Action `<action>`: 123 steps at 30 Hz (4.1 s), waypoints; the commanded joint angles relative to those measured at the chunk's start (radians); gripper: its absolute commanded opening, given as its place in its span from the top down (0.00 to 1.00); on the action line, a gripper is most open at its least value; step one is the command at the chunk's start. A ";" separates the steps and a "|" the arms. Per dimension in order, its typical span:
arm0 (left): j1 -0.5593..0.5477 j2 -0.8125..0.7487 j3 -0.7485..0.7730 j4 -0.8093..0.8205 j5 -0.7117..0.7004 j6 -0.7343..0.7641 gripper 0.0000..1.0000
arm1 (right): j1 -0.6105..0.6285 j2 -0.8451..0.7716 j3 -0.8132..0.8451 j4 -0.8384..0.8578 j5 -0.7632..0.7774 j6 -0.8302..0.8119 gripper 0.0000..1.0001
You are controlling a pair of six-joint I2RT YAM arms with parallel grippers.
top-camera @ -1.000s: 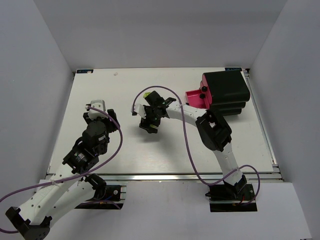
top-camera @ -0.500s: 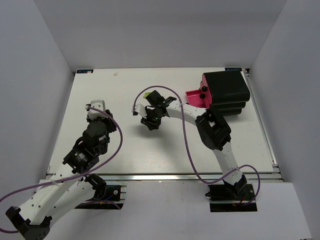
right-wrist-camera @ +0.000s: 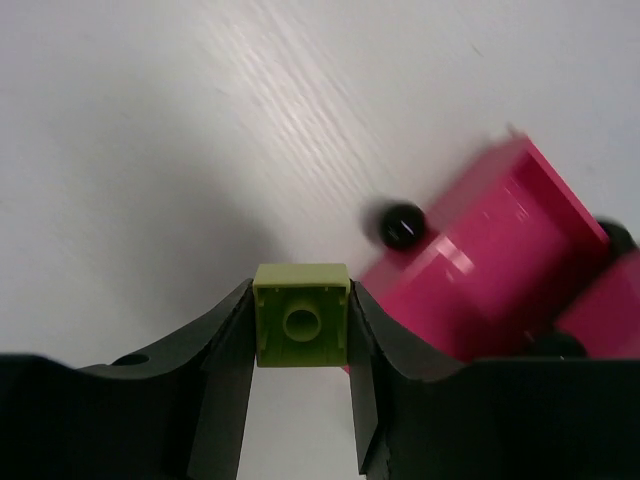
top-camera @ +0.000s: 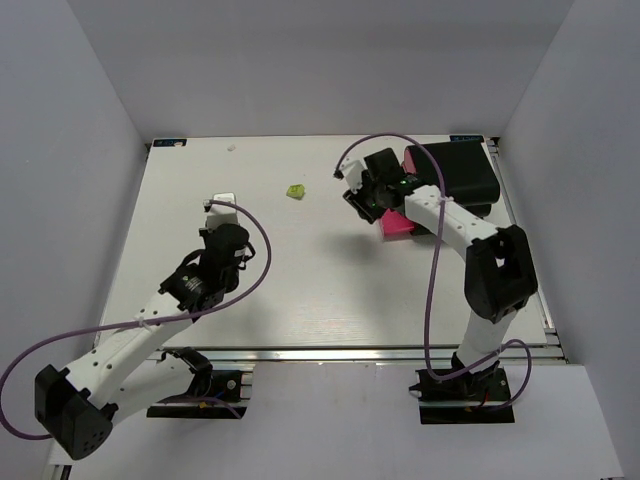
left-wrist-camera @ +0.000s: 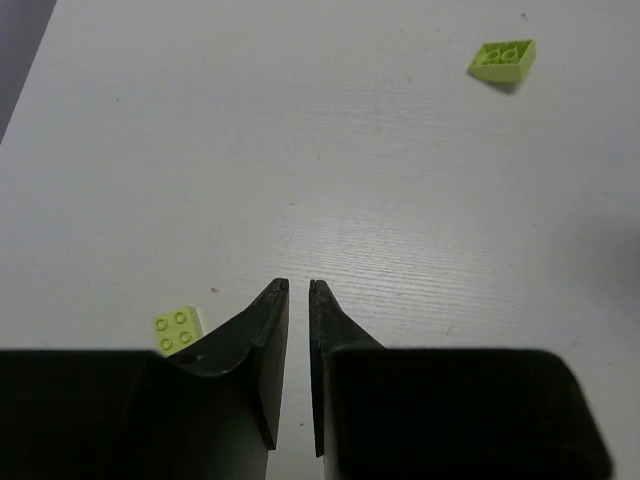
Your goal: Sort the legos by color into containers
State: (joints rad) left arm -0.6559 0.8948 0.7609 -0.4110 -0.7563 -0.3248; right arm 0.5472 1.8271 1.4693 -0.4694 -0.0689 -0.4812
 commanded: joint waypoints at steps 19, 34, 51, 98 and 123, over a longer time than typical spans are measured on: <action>0.052 0.082 0.061 -0.109 0.003 -0.091 0.63 | -0.096 0.248 0.273 0.069 0.357 -0.057 0.83; 0.128 0.128 0.071 -0.201 0.083 -0.186 0.34 | -0.113 0.264 0.298 0.017 0.330 -0.073 0.37; 0.505 0.331 0.144 -0.391 0.383 -0.344 0.34 | -0.162 -0.411 -0.286 0.186 -0.786 0.317 0.16; 0.385 0.545 0.277 0.164 1.353 -0.184 0.97 | -0.334 -0.713 -0.524 0.486 -0.526 0.305 0.32; -0.014 1.537 1.477 0.077 1.055 -0.316 0.54 | -0.490 -0.764 -0.529 0.505 -0.522 0.386 1.00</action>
State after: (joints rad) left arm -0.6762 2.4462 2.1818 -0.3237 0.3405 -0.6125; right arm 0.0685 1.0683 0.9455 -0.0040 -0.5591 -0.1093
